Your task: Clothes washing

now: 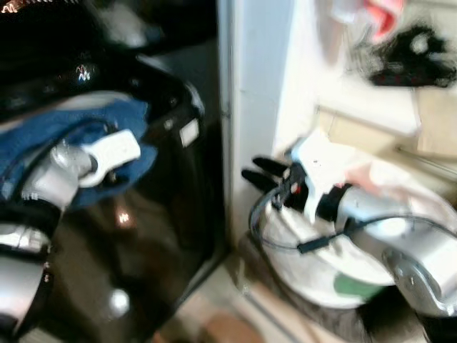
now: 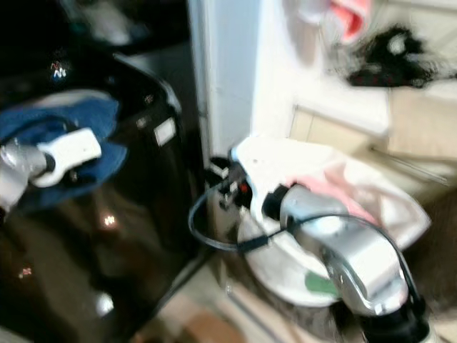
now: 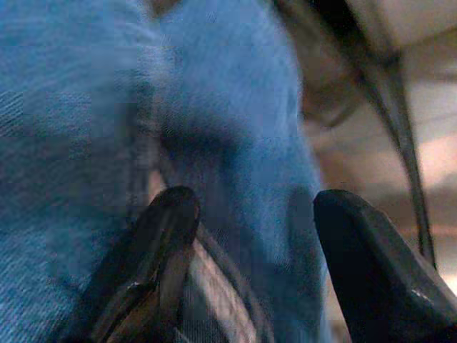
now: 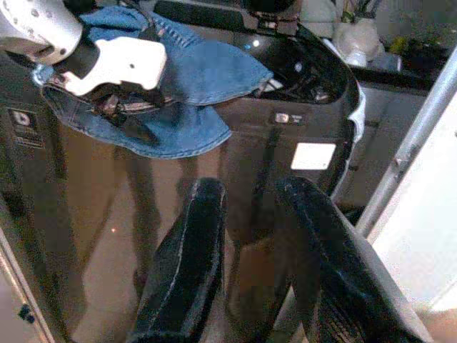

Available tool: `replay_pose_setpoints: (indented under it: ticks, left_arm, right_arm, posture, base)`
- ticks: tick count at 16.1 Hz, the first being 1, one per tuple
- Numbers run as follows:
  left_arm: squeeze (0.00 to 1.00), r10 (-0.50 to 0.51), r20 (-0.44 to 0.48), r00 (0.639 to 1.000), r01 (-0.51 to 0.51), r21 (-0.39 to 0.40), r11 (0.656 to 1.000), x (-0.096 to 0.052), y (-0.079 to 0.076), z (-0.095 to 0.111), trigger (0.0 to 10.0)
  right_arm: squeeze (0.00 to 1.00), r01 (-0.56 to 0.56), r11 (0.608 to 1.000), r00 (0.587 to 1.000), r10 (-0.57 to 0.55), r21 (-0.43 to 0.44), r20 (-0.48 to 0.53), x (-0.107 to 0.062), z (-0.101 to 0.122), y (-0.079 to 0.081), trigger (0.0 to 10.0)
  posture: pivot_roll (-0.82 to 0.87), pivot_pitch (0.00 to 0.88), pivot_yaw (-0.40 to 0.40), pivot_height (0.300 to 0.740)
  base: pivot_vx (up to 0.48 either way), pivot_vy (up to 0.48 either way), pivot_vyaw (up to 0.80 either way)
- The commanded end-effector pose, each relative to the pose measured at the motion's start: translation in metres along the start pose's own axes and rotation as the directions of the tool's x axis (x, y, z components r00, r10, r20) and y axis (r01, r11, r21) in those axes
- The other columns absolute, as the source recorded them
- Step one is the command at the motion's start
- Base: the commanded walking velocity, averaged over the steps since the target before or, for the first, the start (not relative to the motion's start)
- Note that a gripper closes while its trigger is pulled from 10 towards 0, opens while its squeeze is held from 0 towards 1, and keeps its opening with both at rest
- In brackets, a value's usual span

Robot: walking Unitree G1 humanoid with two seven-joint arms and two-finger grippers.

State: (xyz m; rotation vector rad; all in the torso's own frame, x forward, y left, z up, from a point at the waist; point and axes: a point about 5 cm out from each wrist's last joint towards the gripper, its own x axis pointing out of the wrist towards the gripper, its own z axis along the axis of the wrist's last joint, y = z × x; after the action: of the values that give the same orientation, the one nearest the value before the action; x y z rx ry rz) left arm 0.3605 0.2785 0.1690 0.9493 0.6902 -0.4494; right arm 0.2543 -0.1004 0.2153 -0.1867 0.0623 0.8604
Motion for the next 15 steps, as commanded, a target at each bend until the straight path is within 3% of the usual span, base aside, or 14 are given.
replay_pose_setpoints:
  ticks: [1, 2, 4, 6, 7, 9, 10, 11, 12, 13, 14, 15]
  left_arm:
    - [0.00, 0.093, 0.001, 0.996, -0.093, 0.018, 0.995, -0.003, 0.014, 0.007, 10.0]
    - [0.00, 0.126, -0.003, 0.992, -0.126, 0.026, 0.992, -0.004, 0.019, 0.009, 10.0]
    - [0.00, 0.248, -0.007, 0.969, -0.247, 0.066, 0.967, -0.014, 0.042, 0.018, 10.0]
    - [0.00, 0.418, 0.031, 0.908, -0.419, 0.097, 0.903, -0.036, 0.074, 0.037, 10.0]
    - [0.00, 0.530, 0.063, 0.846, -0.533, 0.107, 0.839, -0.053, 0.094, 0.050, 10.0]
    - [0.00, 0.615, 0.076, 0.785, -0.620, 0.120, 0.776, -0.072, 0.112, 0.059, 10.0]
    - [0.00, 0.718, 0.089, 0.690, -0.722, 0.142, 0.677, -0.092, 0.128, 0.065, 10.0]
    - [0.00, 0.764, 0.104, 0.636, -0.769, 0.161, 0.618, -0.100, 0.134, 0.068, 10.0]
    - [0.00, 0.804, 0.200, 0.561, -0.825, 0.054, 0.562, -0.115, 0.142, 0.086, 10.0]
    - [0.00, 0.768, 0.268, 0.582, -0.789, -0.045, 0.613, -0.110, 0.137, 0.098, 10.0]
    - [0.00, 0.694, 0.399, 0.599, -0.621, -0.314, 0.718, -0.098, 0.124, 0.116, 10.0]
    - [0.00, 0.666, 0.448, 0.596, -0.550, -0.376, 0.746, -0.094, 0.120, 0.122, 10.0]
  right_arm:
    - [0.00, 0.007, 1.000, 1.000, -0.006, -0.010, 0.006, -0.001, 0.001, -0.002, 10.0]
    - [0.00, 0.009, 1.000, 1.000, -0.008, -0.011, 0.006, -0.001, 0.001, -0.003, 10.0]
    - [0.00, 0.017, 1.000, 1.000, -0.017, -0.018, 0.005, -0.002, 0.002, -0.004, 10.0]
    - [0.00, 0.031, 0.999, 1.000, -0.031, -0.024, 0.006, -0.003, 0.002, -0.007, 10.0]
    - [0.00, 0.044, 0.999, 0.999, -0.044, -0.029, 0.005, -0.004, 0.002, -0.009, 10.0]
    - [0.00, 0.056, 0.998, 0.998, -0.056, -0.032, 0.007, -0.004, 0.002, -0.010, 10.0]
    - [0.00, 0.063, 0.997, 0.998, -0.063, -0.032, 0.008, -0.005, 0.002, -0.011, 10.0]
    - [0.00, 0.064, 0.997, 0.998, -0.064, -0.032, 0.009, -0.005, 0.003, -0.011, 10.0]
    - [0.00, 0.066, 0.997, 0.998, -0.066, -0.030, 0.012, -0.006, 0.003, -0.010, 10.0]
    - [0.00, 0.071, 0.997, 0.997, -0.070, -0.027, 0.014, -0.006, 0.003, -0.010, 10.0]
    - [0.00, 0.079, 0.997, 0.997, -0.079, -0.020, 0.018, -0.006, 0.002, -0.009, 10.0]
    - [0.00, 0.083, 0.996, 0.996, -0.083, -0.016, 0.019, -0.006, 0.002, -0.008, 10.0]
  posture:
    - [-0.05, 0.000, 0.062, 0.740]
    - [-0.05, 0.000, 0.063, 0.740]
    - [-0.06, 0.000, 0.065, 0.740]
    - [-0.06, 0.000, 0.069, 0.740]
    - [-0.06, 0.000, 0.073, 0.740]
    - [-0.06, 0.000, 0.077, 0.740]
    - [-0.06, 0.000, 0.077, 0.740]
    - [-0.06, 0.000, 0.085, 0.740]
    - [-0.07, 0.000, 0.092, 0.740]
    - [-0.07, 0.000, 0.092, 0.740]
    - [-0.07, 0.000, 0.098, 0.740]
    - [-0.07, 0.000, 0.098, 0.740]
  base:
    - [0.000, 0.000, 0.00]
    - [0.000, 0.000, 0.00]
    - [0.000, 0.000, 0.00]
    - [0.000, 0.000, 0.00]
    - [0.000, 0.000, 0.00]
    - [0.000, 0.000, 0.00]
    - [0.000, 0.000, 0.00]
    - [0.000, 0.000, 0.00]
    - [0.000, 0.000, 0.00]
    - [0.000, 0.000, 0.00]
    - [0.000, 0.000, 0.00]
    - [0.000, 0.000, 0.00]
